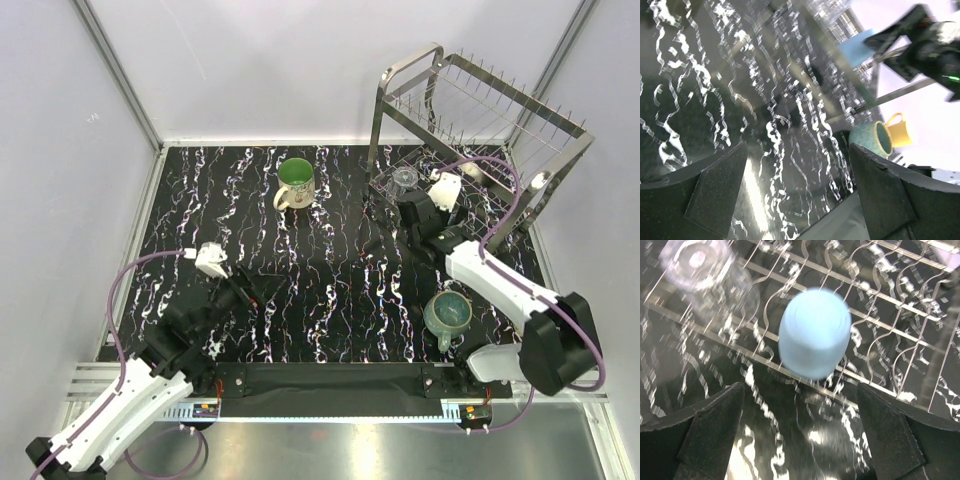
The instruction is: Load the cups into the dish rack
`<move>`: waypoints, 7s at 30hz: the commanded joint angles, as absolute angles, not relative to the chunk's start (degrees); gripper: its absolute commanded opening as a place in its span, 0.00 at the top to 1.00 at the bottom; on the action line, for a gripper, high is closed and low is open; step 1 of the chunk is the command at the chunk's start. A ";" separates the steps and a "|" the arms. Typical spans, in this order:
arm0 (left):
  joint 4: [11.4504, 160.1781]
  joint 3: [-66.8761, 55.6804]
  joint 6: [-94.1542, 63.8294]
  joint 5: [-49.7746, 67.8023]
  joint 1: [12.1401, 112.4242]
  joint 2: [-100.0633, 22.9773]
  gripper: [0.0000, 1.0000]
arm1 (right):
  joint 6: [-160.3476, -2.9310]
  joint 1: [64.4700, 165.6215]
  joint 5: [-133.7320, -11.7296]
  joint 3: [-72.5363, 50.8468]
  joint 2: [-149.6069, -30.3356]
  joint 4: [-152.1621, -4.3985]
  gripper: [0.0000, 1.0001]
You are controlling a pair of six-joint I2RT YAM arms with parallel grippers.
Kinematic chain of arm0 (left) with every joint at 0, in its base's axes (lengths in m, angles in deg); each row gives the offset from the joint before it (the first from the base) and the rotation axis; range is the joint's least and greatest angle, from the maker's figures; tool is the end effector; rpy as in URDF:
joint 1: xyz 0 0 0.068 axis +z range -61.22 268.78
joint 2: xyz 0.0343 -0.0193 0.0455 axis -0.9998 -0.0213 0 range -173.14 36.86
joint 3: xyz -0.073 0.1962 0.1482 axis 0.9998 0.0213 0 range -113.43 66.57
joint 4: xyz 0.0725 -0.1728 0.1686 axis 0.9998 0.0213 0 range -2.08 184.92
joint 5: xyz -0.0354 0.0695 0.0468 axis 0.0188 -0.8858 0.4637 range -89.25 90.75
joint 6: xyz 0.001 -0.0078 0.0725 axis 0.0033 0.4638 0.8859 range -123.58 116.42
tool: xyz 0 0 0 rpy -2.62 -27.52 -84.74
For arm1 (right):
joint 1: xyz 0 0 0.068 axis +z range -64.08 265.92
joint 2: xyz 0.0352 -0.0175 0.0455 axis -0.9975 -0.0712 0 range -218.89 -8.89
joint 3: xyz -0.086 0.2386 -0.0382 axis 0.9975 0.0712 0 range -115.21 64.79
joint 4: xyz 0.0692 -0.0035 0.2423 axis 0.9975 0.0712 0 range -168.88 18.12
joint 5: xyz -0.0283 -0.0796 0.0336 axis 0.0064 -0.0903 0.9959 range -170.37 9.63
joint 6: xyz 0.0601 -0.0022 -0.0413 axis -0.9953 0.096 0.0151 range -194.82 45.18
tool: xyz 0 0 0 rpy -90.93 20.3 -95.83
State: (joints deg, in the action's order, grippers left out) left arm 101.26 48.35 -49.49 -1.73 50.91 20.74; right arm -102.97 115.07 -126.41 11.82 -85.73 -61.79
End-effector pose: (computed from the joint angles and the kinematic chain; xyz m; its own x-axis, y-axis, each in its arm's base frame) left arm 0.1178 -0.0883 0.2244 -0.5235 -0.5019 -0.6885 0.2929 0.6529 -0.6986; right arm 0.2749 0.1033 0.2378 -0.4403 0.1295 -0.8885 0.3905 0.9187 -0.0596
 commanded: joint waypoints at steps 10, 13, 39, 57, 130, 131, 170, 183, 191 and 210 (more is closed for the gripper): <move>115.41 31.86 -46.65 -1.80 50.72 9.53 0.16 | -97.51 115.98 -97.38 15.40 -72.18 -50.41 0.00; 116.83 29.66 -45.95 -1.27 50.73 9.09 0.17 | -97.67 116.24 -89.09 16.18 -69.72 -47.86 0.00; 120.08 -14.97 -13.18 -11.90 52.30 -42.21 0.11 | -114.38 134.26 -68.86 27.00 -55.74 -46.02 0.01; 117.71 -45.11 7.84 -11.11 59.51 -82.73 0.33 | -117.36 134.17 -73.07 24.45 -42.30 -32.65 0.00; 28.97 22.09 -84.17 12.36 52.13 -19.03 1.00 | -120.79 134.26 -57.61 14.08 -59.08 -82.56 0.01; 28.42 22.19 -84.61 12.27 52.13 -19.04 1.00 | -120.70 134.26 -58.13 13.90 -58.99 -82.65 0.01; 31.72 34.84 -81.82 16.56 44.57 -19.49 0.06 | -121.68 134.17 -94.77 16.19 -52.23 -70.37 1.00; 94.76 27.55 -51.67 4.71 52.83 2.92 0.01 | -119.20 134.26 -122.98 10.83 -60.82 -41.81 1.00; 96.79 27.99 -49.99 6.99 52.83 3.73 0.01 | -122.72 134.26 -133.45 9.07 -68.30 -37.05 1.00; 101.01 27.20 -47.79 8.75 52.83 6.01 0.01 | -119.74 123.37 -134.25 7.39 -77.01 -40.37 1.00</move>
State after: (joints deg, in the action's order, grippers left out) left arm 100.76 29.16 -49.62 7.82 52.62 5.07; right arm -121.30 126.08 -129.63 10.68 -78.76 -33.25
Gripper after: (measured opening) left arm 0.988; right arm 0.259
